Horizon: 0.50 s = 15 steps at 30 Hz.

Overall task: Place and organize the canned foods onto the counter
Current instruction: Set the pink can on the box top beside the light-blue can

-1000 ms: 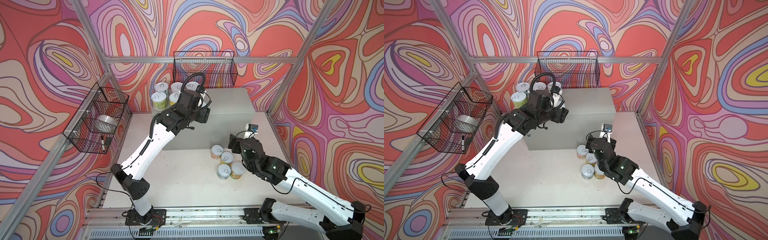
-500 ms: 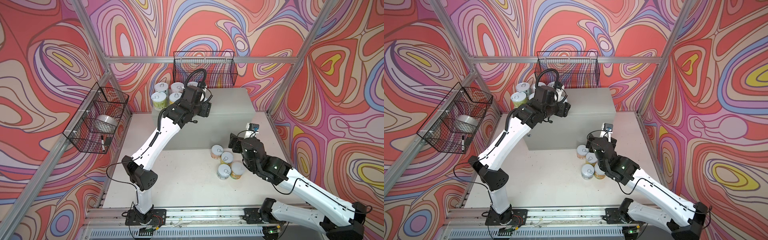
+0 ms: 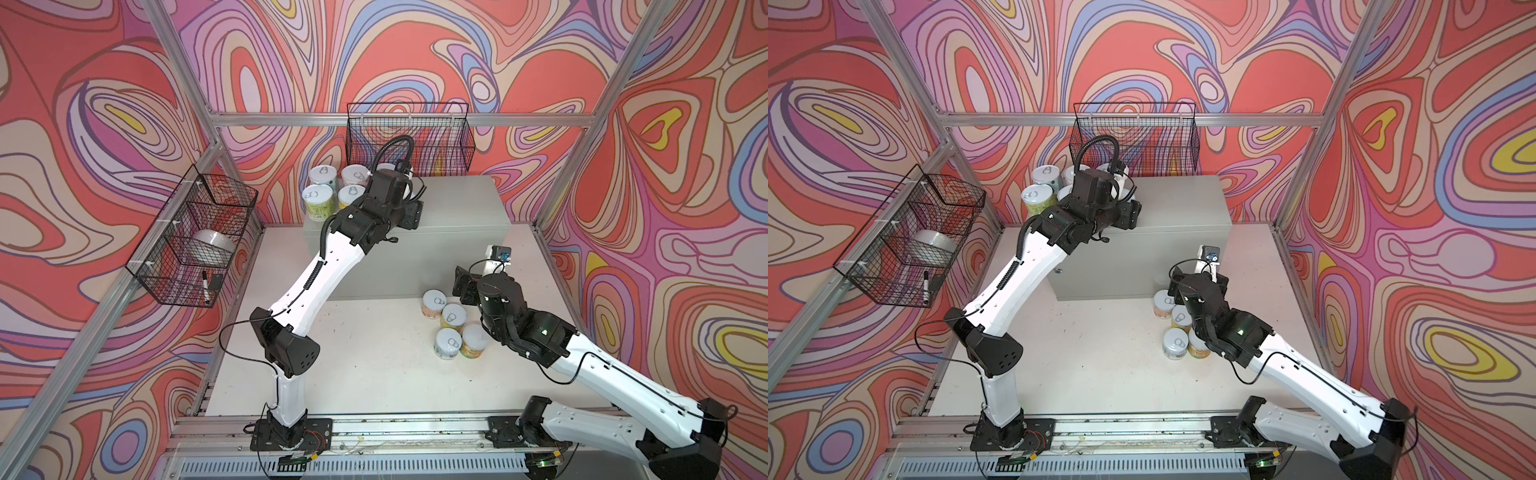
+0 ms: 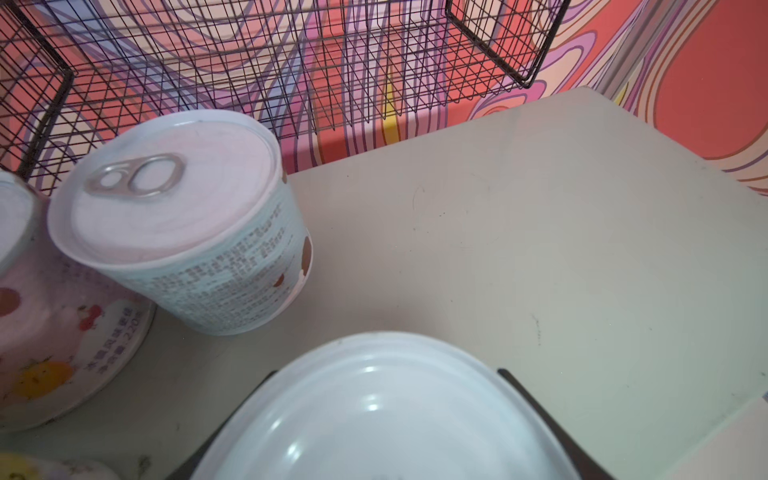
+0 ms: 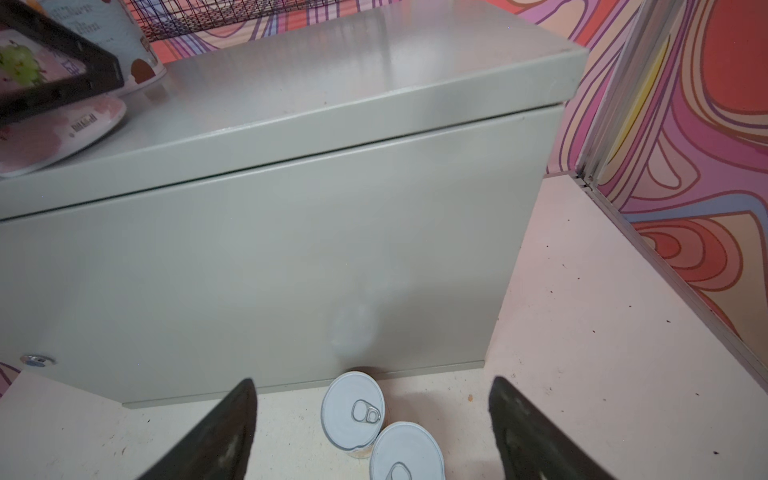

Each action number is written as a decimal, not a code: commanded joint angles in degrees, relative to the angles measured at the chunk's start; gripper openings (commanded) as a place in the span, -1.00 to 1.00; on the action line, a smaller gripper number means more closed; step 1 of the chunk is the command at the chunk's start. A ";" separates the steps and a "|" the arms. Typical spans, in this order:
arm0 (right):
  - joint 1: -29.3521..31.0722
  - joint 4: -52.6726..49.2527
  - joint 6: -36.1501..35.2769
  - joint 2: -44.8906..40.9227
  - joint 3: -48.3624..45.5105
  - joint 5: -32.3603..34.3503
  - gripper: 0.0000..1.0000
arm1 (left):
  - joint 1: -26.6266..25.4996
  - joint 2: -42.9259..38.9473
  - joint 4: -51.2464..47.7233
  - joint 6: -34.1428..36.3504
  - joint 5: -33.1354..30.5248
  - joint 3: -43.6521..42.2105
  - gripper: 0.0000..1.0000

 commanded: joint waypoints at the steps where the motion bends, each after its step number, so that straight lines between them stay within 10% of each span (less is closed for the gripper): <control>1: -0.51 1.52 -1.20 0.55 1.74 -0.47 0.80 | 0.33 0.41 3.79 0.87 -2.34 2.30 0.37; 6: -0.77 2.49 -2.42 1.83 2.71 -1.17 0.82 | 0.35 0.92 4.17 1.75 -3.19 3.95 0.99; 15: -0.95 4.12 -4.14 3.45 4.49 -2.53 0.83 | 0.35 1.40 4.51 3.09 -2.24 5.91 1.00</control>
